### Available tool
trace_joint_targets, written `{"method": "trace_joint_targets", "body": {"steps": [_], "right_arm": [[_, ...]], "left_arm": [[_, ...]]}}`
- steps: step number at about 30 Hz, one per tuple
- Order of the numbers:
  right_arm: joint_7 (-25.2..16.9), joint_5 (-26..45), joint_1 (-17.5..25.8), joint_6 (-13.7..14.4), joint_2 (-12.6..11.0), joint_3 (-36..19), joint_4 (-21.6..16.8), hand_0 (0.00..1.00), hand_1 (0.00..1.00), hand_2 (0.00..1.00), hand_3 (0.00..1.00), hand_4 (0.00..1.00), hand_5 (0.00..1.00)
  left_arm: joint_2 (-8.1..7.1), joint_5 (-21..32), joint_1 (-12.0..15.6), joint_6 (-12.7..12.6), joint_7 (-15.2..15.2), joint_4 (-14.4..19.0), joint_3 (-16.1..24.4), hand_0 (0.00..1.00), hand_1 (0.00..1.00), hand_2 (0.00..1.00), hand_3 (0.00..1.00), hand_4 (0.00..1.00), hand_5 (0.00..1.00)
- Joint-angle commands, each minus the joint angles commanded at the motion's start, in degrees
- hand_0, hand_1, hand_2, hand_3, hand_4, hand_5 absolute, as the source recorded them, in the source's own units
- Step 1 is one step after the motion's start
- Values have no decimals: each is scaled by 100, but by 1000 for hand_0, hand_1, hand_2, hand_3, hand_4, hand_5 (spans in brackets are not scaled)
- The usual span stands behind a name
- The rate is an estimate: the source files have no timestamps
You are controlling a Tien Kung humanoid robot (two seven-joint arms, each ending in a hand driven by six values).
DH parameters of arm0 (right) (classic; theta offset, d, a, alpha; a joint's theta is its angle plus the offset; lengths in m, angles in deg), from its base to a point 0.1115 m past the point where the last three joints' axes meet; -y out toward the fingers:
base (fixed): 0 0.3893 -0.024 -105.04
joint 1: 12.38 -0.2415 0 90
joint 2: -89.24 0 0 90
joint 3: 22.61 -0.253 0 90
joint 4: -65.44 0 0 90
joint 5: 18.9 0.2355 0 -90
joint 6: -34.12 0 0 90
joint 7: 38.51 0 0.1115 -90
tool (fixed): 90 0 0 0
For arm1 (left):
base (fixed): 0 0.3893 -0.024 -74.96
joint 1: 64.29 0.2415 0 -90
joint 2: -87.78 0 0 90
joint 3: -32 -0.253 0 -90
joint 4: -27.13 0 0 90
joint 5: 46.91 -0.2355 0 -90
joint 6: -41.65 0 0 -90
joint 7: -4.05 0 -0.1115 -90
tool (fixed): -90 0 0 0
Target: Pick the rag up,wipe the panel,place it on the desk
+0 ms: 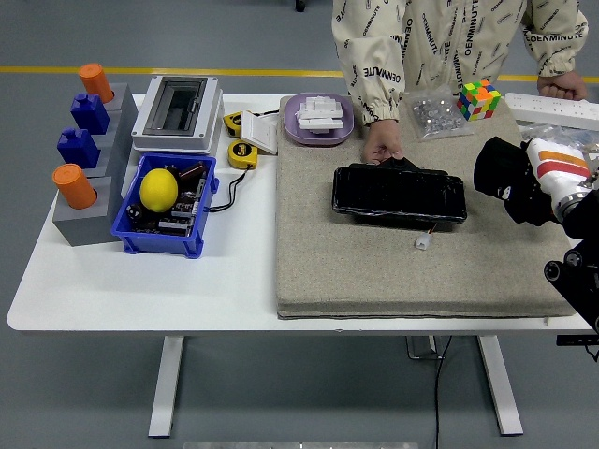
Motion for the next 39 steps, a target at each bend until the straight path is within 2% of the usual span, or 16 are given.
{"method": "trace_joint_targets", "body": {"steps": [21,33,37,39], "right_arm": [[15,-45,95,-30,-239,-202,-39,330,445,494,514,873,269],[12,-29,205,-46,-239,-308,-31,328,445,494,514,871,272],[-8,111,216,-222,-244,-337,-49,346,450,500,518,863,300],[-18,262,217,-476,-252,-356,-66,346,450,500,518,863,300]], "left_arm": [[14,-23,0,1,1,8,29,612,640,654,562,627,436],[2,-20,19,2,2,4,9,613,640,654,562,627,436],[2,-22,14,3,1,5,5,613,640,654,562,627,437],[0,-26,19,1,2,0,9,613,640,654,562,627,437]]}}
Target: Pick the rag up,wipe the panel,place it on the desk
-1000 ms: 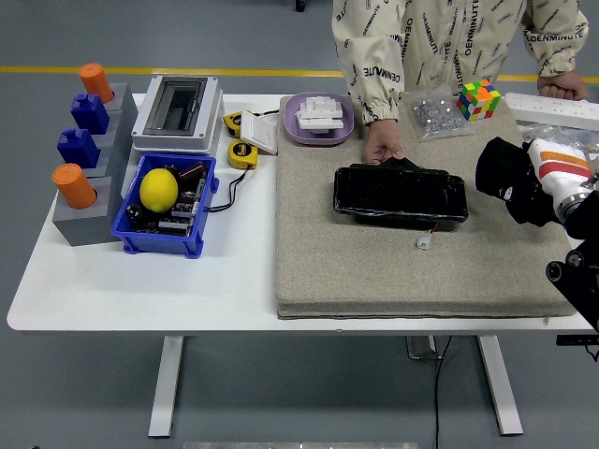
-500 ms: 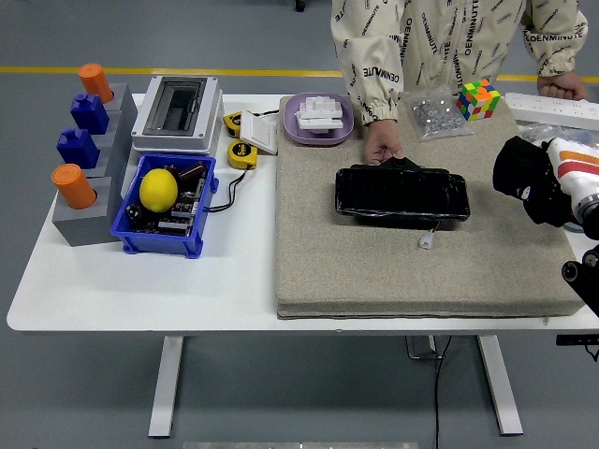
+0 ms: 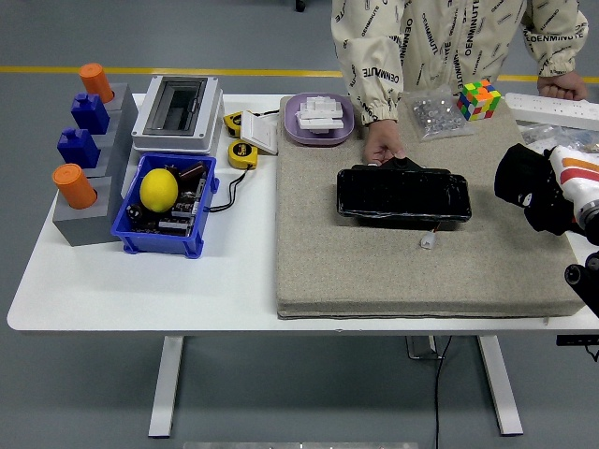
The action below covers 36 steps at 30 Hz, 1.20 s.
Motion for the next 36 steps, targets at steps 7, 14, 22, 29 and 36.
{"method": "trace_joint_targets", "body": {"steps": [7,14,22,29,36], "right_arm": [[-30,225,15,-399,-20,-41,-14,444,491,545,532,977,464],[-17,225,100,-402,-39,-54,-13,505,538,628,568,998,530],[-15,213,179,-396,-95,-49,-13,498,538,624,568,998,528],[-9,199,208,-402,-176,-130,-46,517,544,630,578,998,527],[25,170,249,-413,-278,-337,-261,548,564,650,603,998,526]], "left_arm": [[-5,0,8,0,-1,-1,-8,613,640,654,563,627,437],[-3,22,17,3,0,-2,-48,613,640,654,562,627,437],[-14,23,30,2,-3,0,-68,612,640,654,562,627,438],[-18,25,42,4,-3,0,-81,611,641,654,562,627,439],[-19,18,55,5,-3,2,-87,613,641,654,562,627,438]]}}
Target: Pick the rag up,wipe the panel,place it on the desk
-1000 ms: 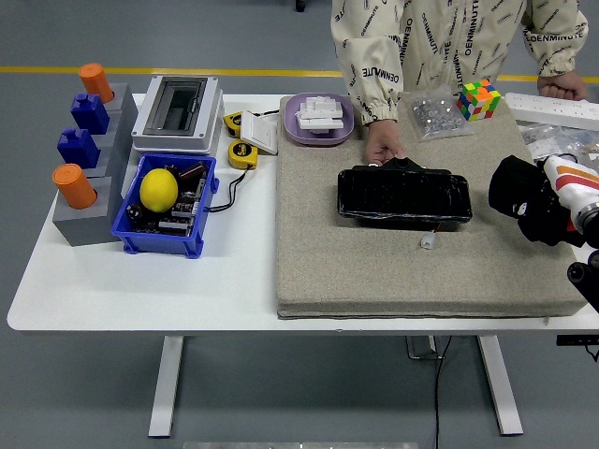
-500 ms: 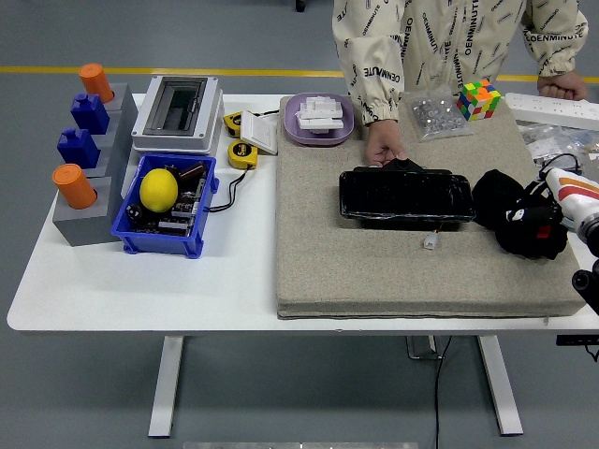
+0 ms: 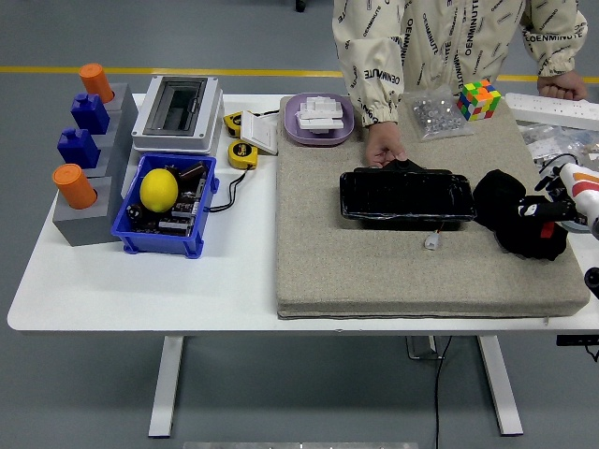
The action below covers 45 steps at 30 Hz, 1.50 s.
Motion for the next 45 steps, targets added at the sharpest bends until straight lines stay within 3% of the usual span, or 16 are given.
{"method": "trace_joint_targets", "body": {"steps": [2,3,8,9,14,15,17,20,21,23,35,44,45], "right_arm": [[20,63,31,-10,-30,-125,-96,548,564,650,603,998,526],[28,111,46,-11,-41,-174,-134,616,599,689,675,998,528],[-39,852,298,190,-160,-786,-610,616,599,689,675,998,528],[-104,1104,374,276,-186,-969,-740,718,695,795,777,998,575],[-724,2288,730,581,-285,-1722,-1248,718,695,795,777,998,575],[-894,2511,811,604,-300,-1872,-1330,784,744,837,810,998,616],[-1196,2961,902,612,-314,-2094,-1394,784,744,837,810,998,616],[-1705,3668,996,344,-325,-2405,-1295,784,744,837,810,998,616],[-1796,3929,1014,248,-323,-2469,-1239,781,754,845,818,998,721],[-1893,4413,1050,164,-314,-2539,-1158,781,754,845,818,998,721],[-2179,7318,1311,-389,-169,-2917,-1118,796,758,847,824,998,785],[-2240,9465,1378,-625,-135,-3077,-1122,804,762,848,829,998,799],[-2232,9652,1374,-653,-137,-3065,-1117,837,780,854,845,998,835]], "left_arm": [[2,-1,-5,1,0,1,-1,613,641,654,562,627,438],[3,-1,-7,1,0,2,-1,612,641,654,562,626,438],[11,8,-28,3,-1,4,-11,612,641,654,562,626,438],[10,6,-30,1,-2,5,-7,612,640,654,562,626,437],[8,-18,-8,-7,-2,-6,19,612,640,654,562,626,437],[9,-21,-8,-8,-3,-6,22,612,641,654,562,627,438],[11,-23,-9,-8,-4,-3,24,612,641,654,562,627,438],[20,-24,-26,-4,-4,-3,12,612,641,654,562,627,438],[22,-22,-35,-3,-5,0,10,610,641,654,562,626,438],[26,-20,-55,-1,-7,4,3,610,641,654,562,626,438],[24,-45,-77,-7,-16,9,-18,610,640,654,562,626,439],[62,-36,-69,-10,-11,3,-25,611,641,653,561,626,438],[63,-37,-68,-11,-11,3,-24,611,641,654,562,626,436]]}}
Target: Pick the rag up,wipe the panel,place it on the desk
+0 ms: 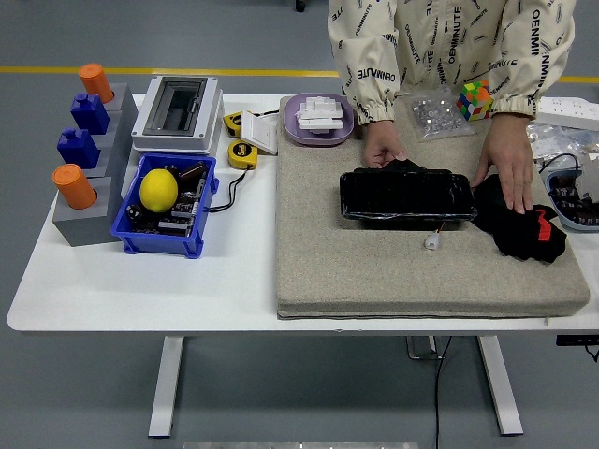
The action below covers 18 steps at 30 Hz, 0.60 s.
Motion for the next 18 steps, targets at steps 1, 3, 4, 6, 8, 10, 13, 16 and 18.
{"method": "trace_joint_targets", "body": {"steps": [1,3,4,6,8,10,13,16,18], "right_arm": [[8,115,-2,-22,1,11,5,837,780,854,845,998,835],[27,164,-4,-52,1,28,9,837,780,854,845,998,835],[51,155,-4,-72,-2,42,10,837,780,854,845,998,835],[83,138,-3,-96,-5,58,10,910,817,872,886,998,853],[126,115,4,-131,-8,61,9,910,817,872,886,998,853],[146,100,15,-146,-7,46,8,910,817,872,886,998,853],[154,87,40,-153,-3,-5,10,915,824,882,888,998,856],[152,80,79,-147,-12,-68,6,915,824,882,888,998,856],[155,74,100,-145,-22,-92,2,921,830,889,890,998,863]], "left_arm": [[0,-3,-1,0,0,0,-2,611,641,654,562,626,436],[-2,-6,-6,-1,-2,3,-6,611,641,654,562,626,436],[-5,-8,-12,0,-2,5,-11,611,641,654,562,626,436],[-9,-11,-18,-1,-3,9,-18,611,640,654,562,627,438],[-16,-4,-24,0,-3,12,-42,611,640,654,562,627,438],[-24,7,-25,2,-2,12,-74,611,640,654,562,627,438],[-40,16,-17,1,-2,10,-115,611,640,654,562,626,437],[-50,22,-8,3,-3,9,-147,611,640,654,562,626,437],[-57,28,-3,4,-3,10,-164,612,640,654,562,627,437]]}}
